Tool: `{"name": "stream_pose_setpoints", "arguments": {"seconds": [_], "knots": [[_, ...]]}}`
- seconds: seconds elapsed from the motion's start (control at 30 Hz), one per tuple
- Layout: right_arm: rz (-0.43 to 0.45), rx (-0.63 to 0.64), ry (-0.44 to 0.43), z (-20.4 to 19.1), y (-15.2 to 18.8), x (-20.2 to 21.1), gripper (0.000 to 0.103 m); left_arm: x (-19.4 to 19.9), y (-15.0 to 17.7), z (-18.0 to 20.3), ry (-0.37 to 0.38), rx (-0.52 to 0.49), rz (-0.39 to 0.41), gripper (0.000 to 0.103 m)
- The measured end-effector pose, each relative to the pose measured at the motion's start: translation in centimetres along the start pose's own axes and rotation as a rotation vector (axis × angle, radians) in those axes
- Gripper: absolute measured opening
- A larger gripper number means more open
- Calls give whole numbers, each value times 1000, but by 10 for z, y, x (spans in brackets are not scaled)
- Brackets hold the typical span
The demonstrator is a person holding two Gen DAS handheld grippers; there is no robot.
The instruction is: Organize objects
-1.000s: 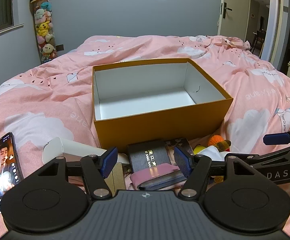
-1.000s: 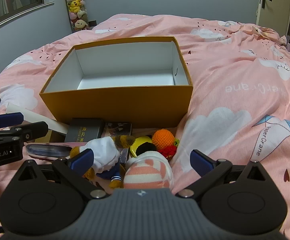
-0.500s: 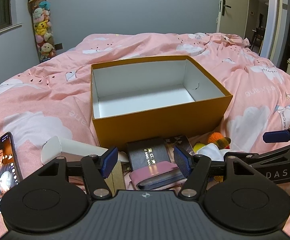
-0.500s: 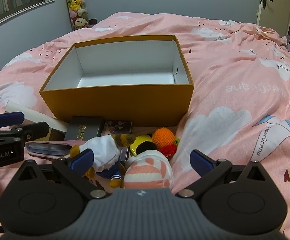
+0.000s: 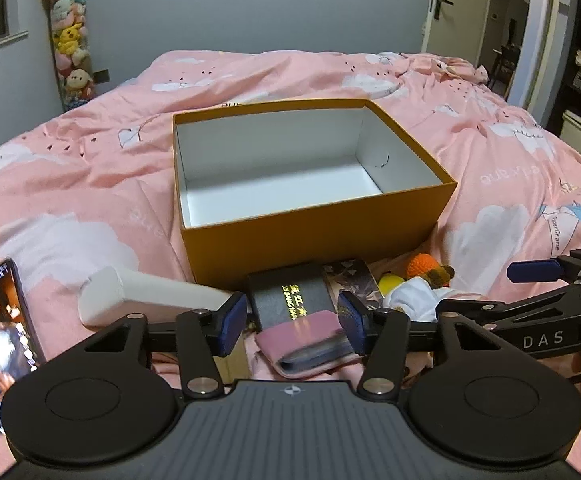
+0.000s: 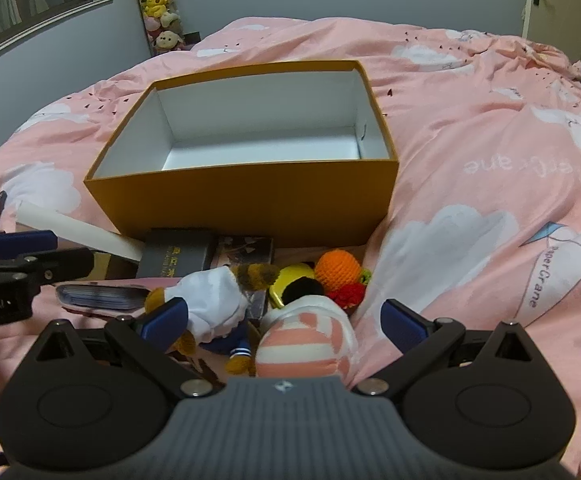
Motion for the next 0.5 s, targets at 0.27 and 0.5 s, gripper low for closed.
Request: {"name": "stream_pose_setpoints", "arguments": {"seconds": [0.27,0.5], "knots": [[4,89,-45,-7,-16,-5,85,5,-21,-14,-4,-67,-44,62],[-28,160,-170,-15,-50,-16,75,-17,-52,-24,27,-258,-272,65]]}}
Point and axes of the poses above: each gripper's, at about its wrist camera, not at the fingertips, and x roughly against the way its jaws point, z to its right, y to its underside, the point moved 5 cm from there along -x, roughly the way its jaws point, and after that the axes turned 12 degrees about x, right-handed, at the moved point
